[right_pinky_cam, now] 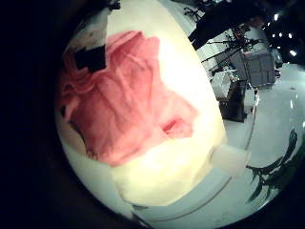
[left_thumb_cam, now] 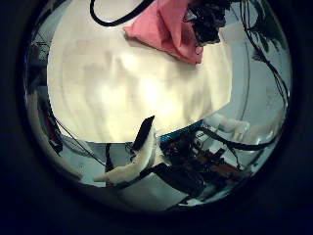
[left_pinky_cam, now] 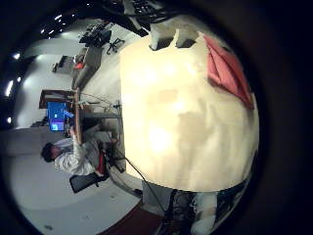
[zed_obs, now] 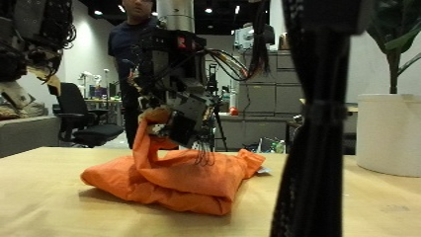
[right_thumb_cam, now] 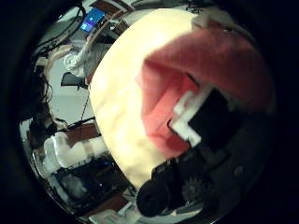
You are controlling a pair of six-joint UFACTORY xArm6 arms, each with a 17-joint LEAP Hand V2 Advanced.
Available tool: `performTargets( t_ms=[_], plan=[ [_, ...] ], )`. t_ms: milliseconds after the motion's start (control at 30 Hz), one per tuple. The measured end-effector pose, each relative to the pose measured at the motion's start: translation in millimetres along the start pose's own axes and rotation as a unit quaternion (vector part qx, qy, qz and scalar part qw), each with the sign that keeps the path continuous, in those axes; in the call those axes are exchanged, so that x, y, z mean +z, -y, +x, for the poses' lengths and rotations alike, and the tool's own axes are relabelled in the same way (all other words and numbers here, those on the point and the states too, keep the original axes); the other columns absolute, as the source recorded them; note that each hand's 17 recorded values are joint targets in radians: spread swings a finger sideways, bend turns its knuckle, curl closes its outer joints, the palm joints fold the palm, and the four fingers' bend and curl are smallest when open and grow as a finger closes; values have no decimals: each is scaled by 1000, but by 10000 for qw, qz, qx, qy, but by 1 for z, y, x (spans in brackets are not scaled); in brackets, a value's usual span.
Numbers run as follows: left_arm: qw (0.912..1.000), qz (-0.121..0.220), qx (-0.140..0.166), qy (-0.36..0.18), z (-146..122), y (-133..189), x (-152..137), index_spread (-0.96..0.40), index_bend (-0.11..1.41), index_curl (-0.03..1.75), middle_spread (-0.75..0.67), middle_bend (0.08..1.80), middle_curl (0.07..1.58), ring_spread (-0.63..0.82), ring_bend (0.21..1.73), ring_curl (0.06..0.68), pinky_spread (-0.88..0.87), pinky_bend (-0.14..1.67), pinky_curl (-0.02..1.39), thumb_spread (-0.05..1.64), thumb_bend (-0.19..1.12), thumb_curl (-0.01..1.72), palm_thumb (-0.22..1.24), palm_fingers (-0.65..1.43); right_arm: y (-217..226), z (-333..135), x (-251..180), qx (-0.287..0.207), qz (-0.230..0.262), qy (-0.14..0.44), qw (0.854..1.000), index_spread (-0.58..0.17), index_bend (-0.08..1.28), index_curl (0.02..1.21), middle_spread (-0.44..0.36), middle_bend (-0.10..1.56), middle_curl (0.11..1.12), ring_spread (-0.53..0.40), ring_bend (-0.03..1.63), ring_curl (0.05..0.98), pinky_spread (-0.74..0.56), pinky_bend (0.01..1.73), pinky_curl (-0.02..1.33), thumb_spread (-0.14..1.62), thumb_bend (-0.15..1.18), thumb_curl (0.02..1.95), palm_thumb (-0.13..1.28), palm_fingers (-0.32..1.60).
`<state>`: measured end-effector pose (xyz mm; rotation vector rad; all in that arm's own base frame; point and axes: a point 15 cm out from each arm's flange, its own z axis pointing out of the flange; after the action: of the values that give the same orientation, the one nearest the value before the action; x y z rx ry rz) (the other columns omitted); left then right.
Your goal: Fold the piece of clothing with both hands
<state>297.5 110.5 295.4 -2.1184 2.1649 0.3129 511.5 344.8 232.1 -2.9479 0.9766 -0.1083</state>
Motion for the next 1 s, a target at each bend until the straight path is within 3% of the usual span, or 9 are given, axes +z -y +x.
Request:
performTargets(
  t_ms=[33, 67, 133, 200, 267, 400, 733, 933, 1000],
  plan=[
    [10000, -10, -12, -2, 0, -2, 1, 95, 160, 290, 248, 195, 334, 533, 427, 222, 524, 335, 313, 1003, -25, 296, 317, 64, -1, 3, 0, 8, 4, 8, 10000, -330, 236, 683, -184, 852, 805, -277, 1204, 627, -340, 965, 645, 1232, -27, 555, 866, 94],
    [10000, -24, -16, -4, 0, -3, 1, 95, 160, 290, 248, 195, 334, 533, 427, 222, 524, 335, 313, 1003, -25, 296, 317, 64, -2, 5, 1, 16, 12, 38, 10000, -384, 230, 644, -163, 760, 767, -262, 1152, 607, -253, 954, 639, 1215, -32, 545, 848, 16],
    [10000, -43, -13, 2, 0, -4, 2, 95, 160, 291, 248, 195, 334, 533, 428, 221, 524, 336, 313, 1001, -24, 298, 322, 63, -3, 9, 1, 0, 56, 169, 9998, -403, 286, 582, -98, 532, 663, -171, 952, 519, -65, 939, 590, 1177, -44, 519, 806, -96],
    [10000, -40, -16, 8, 0, -4, 2, 95, 160, 291, 248, 195, 334, 532, 428, 221, 523, 336, 313, 1001, -25, 298, 323, 63, -2, 6, 0, -65, 121, 321, 9994, -402, 264, 552, -66, 474, 629, -122, 889, 491, 9, 933, 571, 1164, -42, 507, 790, -103],
    [10000, -44, -21, 2, 0, -5, 2, 95, 160, 291, 248, 195, 334, 532, 429, 221, 523, 336, 312, 1001, -25, 297, 325, 63, 0, 4, -7, -181, 245, 462, 9985, -414, 194, 498, 0, 337, 540, 18, 726, 411, 199, 901, 526, 1125, -39, 474, 740, -144],
    [10000, -31, -6, 2, 1, -5, 0, 94, 161, 292, 242, 196, 336, 532, 428, 219, 523, 333, 311, 1001, -25, 296, 326, 68, -2, 15, -30, -146, 459, 462, 9978, -419, 138, 422, 46, 235, 468, 122, 589, 344, 349, 811, 467, 1089, -47, 420, 648, -123],
    [9999, 74, 98, 23, 8, -6, -9, 94, 158, 291, 241, 199, 338, 529, 431, 218, 523, 329, 308, 1000, -25, 295, 327, 72, -44, 66, -186, 284, 1462, -87, 9888, -387, 151, 308, 63, 194, 393, 190, 492, 286, 451, 681, 372, 1074, -27, 349, 565, -21],
    [9997, 156, 172, -13, 18, -14, -24, 95, 161, 294, 247, 196, 339, 529, 429, 216, 523, 327, 308, 1000, -25, 294, 327, 74, -107, 44, -212, 501, 856, 219, 9948, -365, 135, 284, 83, 204, 375, 207, 462, 270, 451, 611, 336, 1088, 4, 350, 652, -41],
    [9995, 183, 216, -103, 28, -14, -31, 89, 171, 299, 249, 192, 336, 531, 428, 215, 523, 323, 307, 1003, -22, 296, 336, 84, -140, 37, -218, 854, 491, 396, 9943, -360, 142, 272, 108, 195, 367, 225, 423, 259, 439, 574, 323, 1097, -8, 347, 678, -78]
  ],
)
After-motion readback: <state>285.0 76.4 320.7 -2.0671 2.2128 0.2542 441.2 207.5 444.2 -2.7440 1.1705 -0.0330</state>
